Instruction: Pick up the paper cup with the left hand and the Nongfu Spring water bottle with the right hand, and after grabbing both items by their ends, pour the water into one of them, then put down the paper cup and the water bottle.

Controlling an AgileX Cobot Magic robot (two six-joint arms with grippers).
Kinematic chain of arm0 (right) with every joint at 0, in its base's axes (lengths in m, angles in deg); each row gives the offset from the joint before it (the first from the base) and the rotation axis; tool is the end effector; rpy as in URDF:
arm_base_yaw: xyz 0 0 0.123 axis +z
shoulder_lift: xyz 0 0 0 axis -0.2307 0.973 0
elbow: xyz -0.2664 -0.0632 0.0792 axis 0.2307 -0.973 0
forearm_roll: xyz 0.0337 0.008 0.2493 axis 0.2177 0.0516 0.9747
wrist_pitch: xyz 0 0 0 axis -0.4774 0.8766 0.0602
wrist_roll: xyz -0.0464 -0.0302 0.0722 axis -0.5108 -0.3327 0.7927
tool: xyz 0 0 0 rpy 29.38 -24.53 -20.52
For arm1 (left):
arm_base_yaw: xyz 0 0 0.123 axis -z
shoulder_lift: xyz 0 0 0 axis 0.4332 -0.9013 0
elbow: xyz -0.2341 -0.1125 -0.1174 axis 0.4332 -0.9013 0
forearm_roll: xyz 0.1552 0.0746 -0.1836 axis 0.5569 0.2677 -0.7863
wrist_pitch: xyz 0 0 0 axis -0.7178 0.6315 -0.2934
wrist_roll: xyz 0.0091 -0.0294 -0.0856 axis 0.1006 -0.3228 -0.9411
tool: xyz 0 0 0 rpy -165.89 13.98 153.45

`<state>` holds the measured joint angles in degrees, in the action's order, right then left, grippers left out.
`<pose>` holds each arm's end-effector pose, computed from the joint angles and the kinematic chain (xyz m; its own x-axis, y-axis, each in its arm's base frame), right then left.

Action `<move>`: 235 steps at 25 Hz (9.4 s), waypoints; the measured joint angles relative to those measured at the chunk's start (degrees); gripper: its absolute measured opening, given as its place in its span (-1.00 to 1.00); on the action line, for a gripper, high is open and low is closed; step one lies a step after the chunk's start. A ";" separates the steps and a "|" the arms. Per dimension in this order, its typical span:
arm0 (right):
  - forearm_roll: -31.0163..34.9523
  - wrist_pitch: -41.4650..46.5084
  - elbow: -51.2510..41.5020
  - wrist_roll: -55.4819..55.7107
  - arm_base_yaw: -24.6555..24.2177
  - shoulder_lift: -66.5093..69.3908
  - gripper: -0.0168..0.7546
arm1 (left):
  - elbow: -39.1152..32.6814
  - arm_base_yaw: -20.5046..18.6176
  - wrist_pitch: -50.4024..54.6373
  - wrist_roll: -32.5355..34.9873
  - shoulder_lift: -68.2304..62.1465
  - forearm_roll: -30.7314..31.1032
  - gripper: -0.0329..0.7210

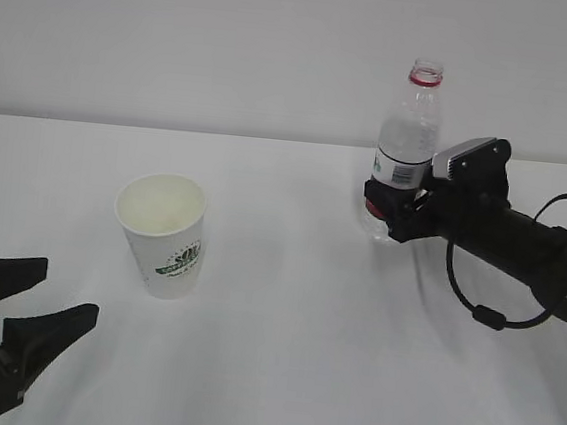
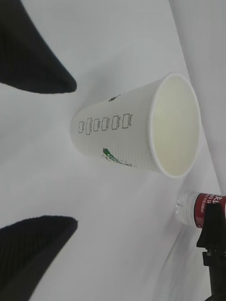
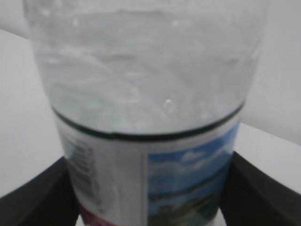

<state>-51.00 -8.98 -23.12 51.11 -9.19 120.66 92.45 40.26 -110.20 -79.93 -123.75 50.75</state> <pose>0.3997 0.0742 0.0783 -0.1259 -0.1672 -0.9779 -0.5765 0.8145 -0.0650 0.1652 -0.0755 0.1293 -0.2710 0.1589 -0.9494 0.5795 0.8145 -0.0291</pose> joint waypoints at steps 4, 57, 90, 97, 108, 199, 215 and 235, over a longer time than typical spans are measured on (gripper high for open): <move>0.00 0.12 1.67 0.22 0.26 -0.01 0.60 | 0.00 0.00 0.00 0.00 0.00 0.02 0.65; -10.50 10.65 -6.81 3.93 0.59 -27.07 0.32 | 0.00 0.00 0.00 0.00 0.00 -0.07 0.64; -25.17 12.86 -24.22 17.35 0.59 -44.17 0.32 | 0.00 0.00 0.00 0.00 0.00 3.18 0.64; -19.66 12.37 -29.15 14.22 0.59 -47.09 0.32 | 0.00 0.00 0.00 0.00 0.00 3.37 0.64; -16.20 12.25 -30.24 11.39 0.59 -48.44 0.32 | 0.00 0.00 -0.13 0.00 -3.79 4.54 0.70; -14.46 12.25 -30.24 11.06 0.59 -48.44 0.31 | 29.18 0.00 -0.28 0.00 -27.01 5.38 0.90; -14.46 12.25 -30.24 11.06 0.59 -48.44 0.31 | 29.18 0.00 1.91 0.00 -27.01 5.51 0.88; -14.46 12.25 -30.24 11.06 0.59 -48.44 0.31 | 29.18 0.00 4.78 6.00 -26.03 5.87 0.86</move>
<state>-65.46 3.27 -53.36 62.17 -8.60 72.23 121.63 40.26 -105.42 -73.93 -149.77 56.62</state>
